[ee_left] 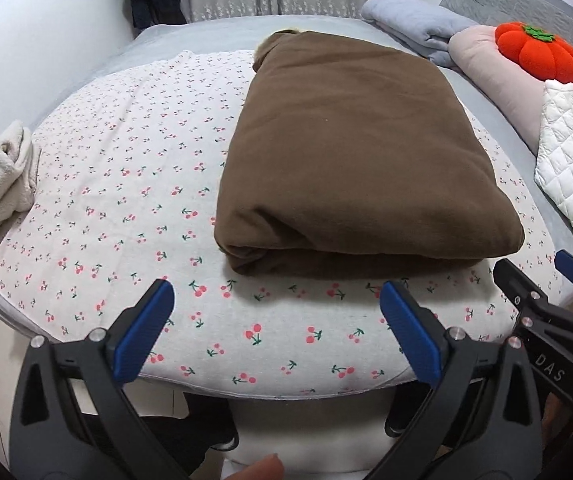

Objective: Fold large clothes

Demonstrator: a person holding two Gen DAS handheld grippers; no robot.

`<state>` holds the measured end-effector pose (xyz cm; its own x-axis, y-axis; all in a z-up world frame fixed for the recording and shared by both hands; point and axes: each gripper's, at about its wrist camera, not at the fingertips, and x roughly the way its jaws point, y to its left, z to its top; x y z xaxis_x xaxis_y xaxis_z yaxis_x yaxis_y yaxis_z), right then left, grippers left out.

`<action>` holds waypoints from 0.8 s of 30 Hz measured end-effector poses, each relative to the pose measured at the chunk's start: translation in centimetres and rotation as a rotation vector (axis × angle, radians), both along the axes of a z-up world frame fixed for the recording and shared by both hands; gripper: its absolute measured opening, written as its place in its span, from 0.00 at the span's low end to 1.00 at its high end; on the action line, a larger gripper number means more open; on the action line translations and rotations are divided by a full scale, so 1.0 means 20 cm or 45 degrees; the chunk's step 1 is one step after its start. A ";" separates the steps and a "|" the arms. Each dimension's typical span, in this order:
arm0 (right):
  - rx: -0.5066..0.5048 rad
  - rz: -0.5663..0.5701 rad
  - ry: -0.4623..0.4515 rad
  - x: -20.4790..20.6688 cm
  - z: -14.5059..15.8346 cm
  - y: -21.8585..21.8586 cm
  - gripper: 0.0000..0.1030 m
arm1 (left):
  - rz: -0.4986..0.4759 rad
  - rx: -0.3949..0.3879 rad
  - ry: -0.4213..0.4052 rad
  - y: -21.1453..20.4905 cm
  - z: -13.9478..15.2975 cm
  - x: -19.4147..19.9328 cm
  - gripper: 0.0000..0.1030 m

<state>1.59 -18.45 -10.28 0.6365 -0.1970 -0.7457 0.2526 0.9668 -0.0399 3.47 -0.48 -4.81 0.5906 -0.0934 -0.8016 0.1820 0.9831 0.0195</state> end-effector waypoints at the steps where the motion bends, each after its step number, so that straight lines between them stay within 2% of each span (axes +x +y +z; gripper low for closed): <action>1: 0.004 0.000 0.001 0.00 0.00 0.00 0.92 | 0.002 0.001 0.001 0.00 0.00 0.00 0.99; 24: 0.005 0.008 0.037 0.01 -0.03 0.01 0.92 | -0.016 0.029 -0.020 -0.02 0.01 -0.01 0.99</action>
